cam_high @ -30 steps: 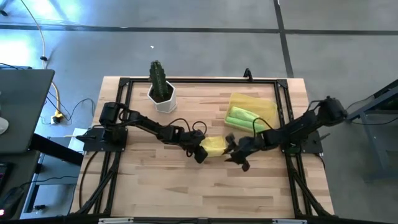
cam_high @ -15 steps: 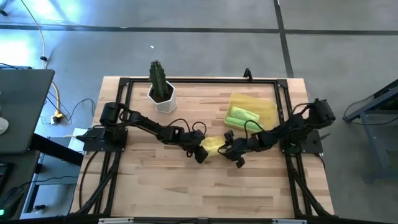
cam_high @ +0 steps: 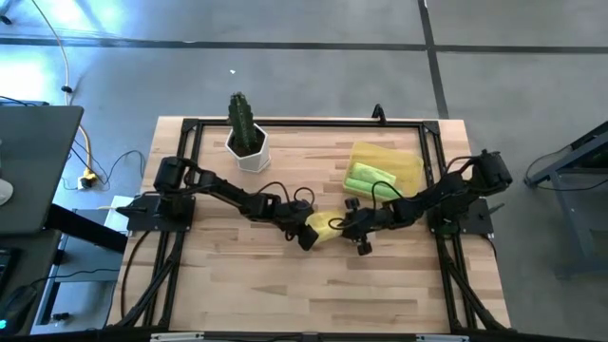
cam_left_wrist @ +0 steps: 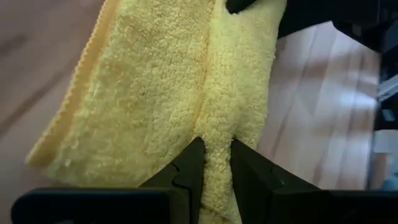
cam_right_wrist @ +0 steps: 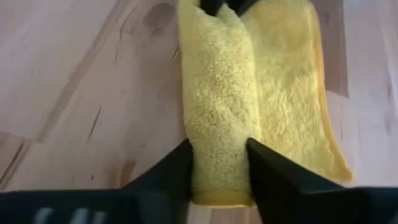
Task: Roll microfiber towels into tight, uniform cylinder then place into a basket
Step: Roll the yellow microfiber cloth
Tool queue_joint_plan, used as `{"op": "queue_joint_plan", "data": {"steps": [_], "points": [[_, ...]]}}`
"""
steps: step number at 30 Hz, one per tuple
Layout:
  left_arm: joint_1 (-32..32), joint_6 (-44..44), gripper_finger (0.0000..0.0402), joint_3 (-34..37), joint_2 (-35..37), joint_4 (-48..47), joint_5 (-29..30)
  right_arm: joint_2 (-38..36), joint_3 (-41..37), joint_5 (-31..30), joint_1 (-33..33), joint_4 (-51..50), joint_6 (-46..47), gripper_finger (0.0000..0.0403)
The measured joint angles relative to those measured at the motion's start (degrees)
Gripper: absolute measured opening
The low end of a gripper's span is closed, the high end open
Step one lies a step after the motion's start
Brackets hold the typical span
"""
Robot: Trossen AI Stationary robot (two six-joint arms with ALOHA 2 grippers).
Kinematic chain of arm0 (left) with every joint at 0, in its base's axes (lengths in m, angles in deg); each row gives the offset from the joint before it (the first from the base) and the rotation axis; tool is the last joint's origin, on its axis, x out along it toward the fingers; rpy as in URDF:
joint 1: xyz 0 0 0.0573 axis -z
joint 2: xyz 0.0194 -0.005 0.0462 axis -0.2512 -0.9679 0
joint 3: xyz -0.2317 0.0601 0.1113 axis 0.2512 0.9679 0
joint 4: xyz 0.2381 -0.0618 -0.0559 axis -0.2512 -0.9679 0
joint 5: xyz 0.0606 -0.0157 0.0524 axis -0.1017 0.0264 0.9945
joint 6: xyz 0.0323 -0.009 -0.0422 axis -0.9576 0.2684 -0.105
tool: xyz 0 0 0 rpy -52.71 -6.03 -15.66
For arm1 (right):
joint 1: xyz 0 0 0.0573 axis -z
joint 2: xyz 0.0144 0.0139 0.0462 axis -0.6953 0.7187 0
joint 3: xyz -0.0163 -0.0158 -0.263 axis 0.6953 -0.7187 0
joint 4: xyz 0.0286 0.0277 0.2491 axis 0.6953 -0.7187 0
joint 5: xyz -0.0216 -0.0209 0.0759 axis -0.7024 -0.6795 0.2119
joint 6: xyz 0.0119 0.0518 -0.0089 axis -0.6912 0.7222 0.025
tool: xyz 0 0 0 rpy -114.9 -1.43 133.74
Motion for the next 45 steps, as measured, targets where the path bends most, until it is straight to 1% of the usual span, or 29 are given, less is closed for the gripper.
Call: {"op": "queue_joint_plan", "data": {"steps": [2, 4, 6, 8, 12, 15, 19, 22, 24, 27, 28, 32, 34, 35, 38, 41, 45], "points": [[0.2, 1.4, 0.0067, 0.0, 0.0, 1.0, -1.0, 0.0, 0.0, -0.1, 0.0, -0.3, 2.0, 0.0104], [0.8, 1.8, 0.0067, 0.1, -0.1, 1.9, -0.8, 0.0, 0.0, -0.4, 0.0, -0.5, 3.9, 0.0068], [1.7, 1.7, 0.0067, 0.1, -0.1, 2.8, 0.9, 0.0, 0.0, -0.4, 0.0, -0.5, 6.0, 0.0033], [2.6, -0.4, 0.0067, 0.1, -0.1, 4.0, 3.7, 0.0, -0.1, 0.5, 0.1, -0.7, 6.5, 0.0012], [4.1, -10.7, 0.0067, 0.1, -0.1, 6.3, 9.0, 0.0, -0.1, 5.4, 0.7, -0.8, 9.5, 0.0013], [5.2, -19.2, 0.0072, 0.1, -0.1, 6.4, 13.2, 0.0, -0.2, 11.7, 1.6, -1.1, 13.4, 0.0006], [6.8, -30.6, 0.0093, 0.0, 0.3, 6.3, 19.8, 0.0, -0.2, 19.2, 3.5, -1.5, 17.9, 0.0005], [8.0, -36.1, 0.0114, -0.2, 2.2, 4.5, 25.4, 0.1, -0.2, 23.3, 5.0, -1.7, 20.1, 0.0005], [8.7, -36.6, 0.0127, -0.2, 3.7, 0.4, 28.2, 0.1, -0.2, 24.8, 5.9, -1.9, 21.6, 0.0005], [9.7, -36.6, 0.0144, -0.1, 5.4, -4.3, 29.9, 0.1, -0.2, 26.4, 7.2, -2.2, 24.6, 0.0005], [10.2, -38.0, 0.0148, 0.0, 6.3, -5.7, 30.3, 0.1, -0.2, 27.3, 7.7, -2.2, 25.9, 0.0005], [13.3, -48.4, 0.0152, -0.2, 7.0, -3.3, 30.0, 0.2, -0.2, 31.2, 9.6, -2.4, 30.9, 0.0005], [14.8, -52.7, 0.0150, -0.2, 6.7, -1.4, 29.6, 0.2, -0.3, 31.4, 10.3, -2.3, 33.4, 0.0005], [15.3, -53.5, 0.0150, -0.3, 6.4, -0.5, 29.5, 0.2, -0.3, 31.5, 10.6, -2.4, 34.7, 0.0005], [15.2, -52.1, 0.0151, -0.2, 5.0, -0.9, 30.5, 0.2, -0.3, 32.3, 11.4, -2.6, 37.4, 0.0006], [14.5, -50.3, 0.0152, -0.2, 3.5, -0.5, 32.2, 0.2, -0.3, 32.9, 11.6, -2.6, 37.7, 0.0006], [13.4, -49.9, 0.0152, -0.2, 1.1, -0.2, 31.9, 0.2, -0.3, 33.0, 11.7, -2.5, 37.7, 0.0006]]}}
